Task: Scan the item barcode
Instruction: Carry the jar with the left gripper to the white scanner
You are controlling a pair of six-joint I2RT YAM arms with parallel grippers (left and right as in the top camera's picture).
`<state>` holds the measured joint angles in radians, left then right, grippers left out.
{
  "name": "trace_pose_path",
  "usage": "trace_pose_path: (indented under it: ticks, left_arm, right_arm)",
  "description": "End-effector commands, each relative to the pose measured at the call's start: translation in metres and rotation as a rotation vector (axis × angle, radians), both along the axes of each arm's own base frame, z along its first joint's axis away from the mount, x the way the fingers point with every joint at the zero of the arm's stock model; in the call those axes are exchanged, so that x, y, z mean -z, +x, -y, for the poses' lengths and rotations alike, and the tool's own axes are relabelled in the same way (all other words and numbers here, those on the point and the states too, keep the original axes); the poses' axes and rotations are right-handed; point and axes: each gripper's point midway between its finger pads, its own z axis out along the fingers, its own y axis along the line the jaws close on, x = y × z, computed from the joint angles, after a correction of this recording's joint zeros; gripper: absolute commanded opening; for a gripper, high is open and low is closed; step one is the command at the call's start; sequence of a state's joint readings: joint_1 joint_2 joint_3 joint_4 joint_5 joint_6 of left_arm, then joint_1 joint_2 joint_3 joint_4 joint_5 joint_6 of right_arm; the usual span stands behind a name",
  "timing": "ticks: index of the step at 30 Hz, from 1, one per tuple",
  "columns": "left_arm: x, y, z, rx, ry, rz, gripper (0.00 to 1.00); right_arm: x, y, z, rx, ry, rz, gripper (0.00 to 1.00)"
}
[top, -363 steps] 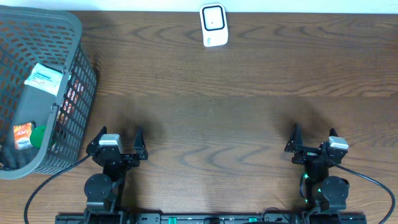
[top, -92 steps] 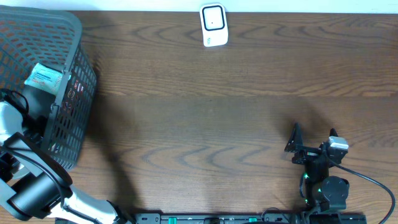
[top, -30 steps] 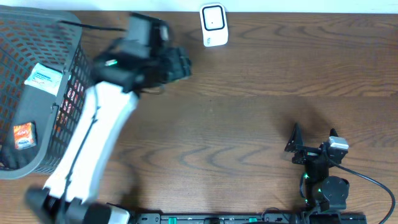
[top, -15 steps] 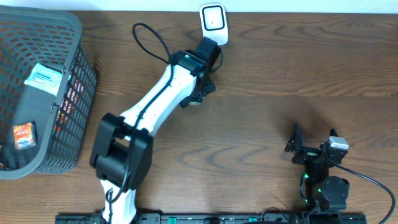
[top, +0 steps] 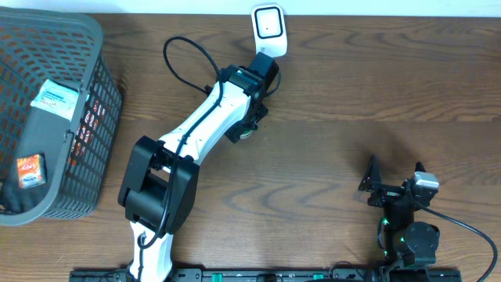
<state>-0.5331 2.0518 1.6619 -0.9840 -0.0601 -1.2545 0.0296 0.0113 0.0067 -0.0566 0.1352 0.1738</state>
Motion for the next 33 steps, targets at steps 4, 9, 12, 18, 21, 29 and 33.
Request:
trace_pose_path:
  ticks: [4,9,12,18,21,29,33]
  left_arm:
    - [0.003,-0.002,-0.008,-0.075,0.026,0.0,0.69]
    - [0.021,-0.016,-0.007,-0.164,0.02,-0.084,0.69]
    - [0.034,-0.023,-0.002,-0.228,-0.003,-0.137,0.69]
    - [0.043,-0.021,0.002,-0.231,-0.013,-0.145,0.69]
    - [0.043,-0.018,0.004,-0.234,-0.024,-0.135,0.7]
    - [0.045,-0.016,0.019,-0.265,-0.1,-0.141,0.77]
    - [0.04,-0.011,0.02,-0.238,-0.112,-0.122,0.87]
  right_arm:
    - [0.0,-0.001,0.004,0.018,-0.011,-0.002,0.99]
    - [0.0,-0.001,0.004,0.018,-0.011,-0.002,0.99]
    - [0.0,-0.001,0.004,0.018,-0.011,-0.002,0.99]
    - [0.0,-0.001,0.004,0.018,-0.011,-0.002,0.99]
    - [0.0,-0.001,0.004,0.018,-0.011,-0.002,0.99]
    - [0.0,-0.001,0.004,0.018,-0.011,-0.002,0.99]
    - [0.0,-0.001,0.004,0.018,-0.011,-0.002,0.99]
